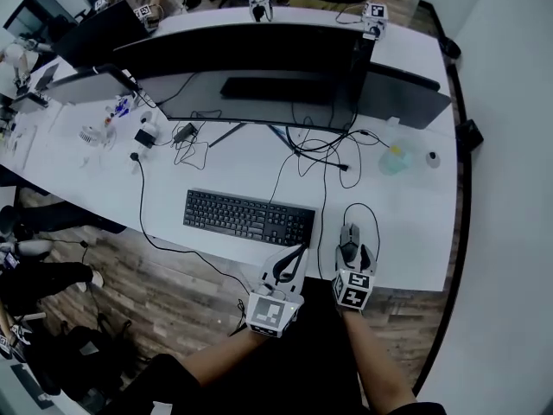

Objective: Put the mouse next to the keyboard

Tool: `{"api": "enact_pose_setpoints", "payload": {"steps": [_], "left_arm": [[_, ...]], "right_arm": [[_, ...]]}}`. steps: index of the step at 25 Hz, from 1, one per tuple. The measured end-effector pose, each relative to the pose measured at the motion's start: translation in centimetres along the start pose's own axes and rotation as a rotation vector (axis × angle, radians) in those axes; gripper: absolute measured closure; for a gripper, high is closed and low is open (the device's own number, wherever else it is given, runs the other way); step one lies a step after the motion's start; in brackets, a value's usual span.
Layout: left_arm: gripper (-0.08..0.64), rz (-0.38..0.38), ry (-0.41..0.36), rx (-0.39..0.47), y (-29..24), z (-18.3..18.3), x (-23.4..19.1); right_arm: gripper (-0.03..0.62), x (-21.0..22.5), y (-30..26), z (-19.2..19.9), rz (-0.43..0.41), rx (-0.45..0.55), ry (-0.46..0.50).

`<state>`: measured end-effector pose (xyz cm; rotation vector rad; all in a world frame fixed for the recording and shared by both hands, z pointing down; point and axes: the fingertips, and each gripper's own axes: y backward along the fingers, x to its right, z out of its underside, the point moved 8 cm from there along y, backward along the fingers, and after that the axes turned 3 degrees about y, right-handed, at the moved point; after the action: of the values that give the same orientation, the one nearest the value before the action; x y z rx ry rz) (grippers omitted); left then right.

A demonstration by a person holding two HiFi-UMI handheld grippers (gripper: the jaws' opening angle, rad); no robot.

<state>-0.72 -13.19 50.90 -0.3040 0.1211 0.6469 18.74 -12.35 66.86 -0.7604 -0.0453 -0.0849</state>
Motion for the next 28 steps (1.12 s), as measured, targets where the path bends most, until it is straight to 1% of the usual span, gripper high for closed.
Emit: {"api": "enact_pose_setpoints", "payload": {"steps": [4, 5, 8, 10, 11, 14, 17, 21, 23, 25, 28], "left_arm": [[0.554, 0.017, 0.002, 0.030, 1.8, -0.5, 0.0], [0.554, 0.024, 0.001, 0.040, 2.3, -0.6, 0.1], [0.554, 0.045, 0.009, 0.067, 4.3, -1.0, 0.5], [0.554, 0.060, 0.022, 0.079, 5.8, -1.0, 0.8], [0.554, 0.068, 0.028, 0.083, 6.5, -0.9, 0.9], [0.554, 0.098, 0.044, 0.092, 8.5, -0.9, 1.4], [0.554, 0.130, 0.041, 0.101, 9.8, -1.2, 2.0], [0.554, 0.140, 0.040, 0.116, 11.1, -1.5, 3.4], [0.554, 0.142, 0.029, 0.126, 11.7, -1.7, 4.2], [0.554, 0.136, 0.018, 0.135, 12.1, -2.0, 5.1], [0.554, 0.100, 0.014, 0.152, 12.6, -2.2, 6.5]], "right_arm": [[0.289, -1.9, 4.2, -2.6, -0.039, 0.122, -0.005], [0.327, -2.4, 5.5, -3.3, -0.047, 0.160, 0.000], [0.477, -3.9, 9.6, -5.1, -0.067, 0.276, 0.008], [0.537, -5.0, 12.3, -5.8, -0.072, 0.332, 0.009], [0.555, -5.7, 13.5, -6.1, -0.072, 0.353, 0.012], [0.567, -7.6, 17.2, -6.5, -0.058, 0.396, 0.025], [0.569, -9.2, 20.4, -6.7, -0.041, 0.434, 0.039], [0.572, -10.6, 23.6, -6.9, -0.030, 0.495, 0.085], [0.574, -10.9, 24.7, -6.8, -0.029, 0.523, 0.112], [0.574, -10.8, 25.5, -6.6, -0.041, 0.537, 0.118], [0.574, -9.7, 26.7, -6.3, -0.062, 0.548, 0.126]]}}
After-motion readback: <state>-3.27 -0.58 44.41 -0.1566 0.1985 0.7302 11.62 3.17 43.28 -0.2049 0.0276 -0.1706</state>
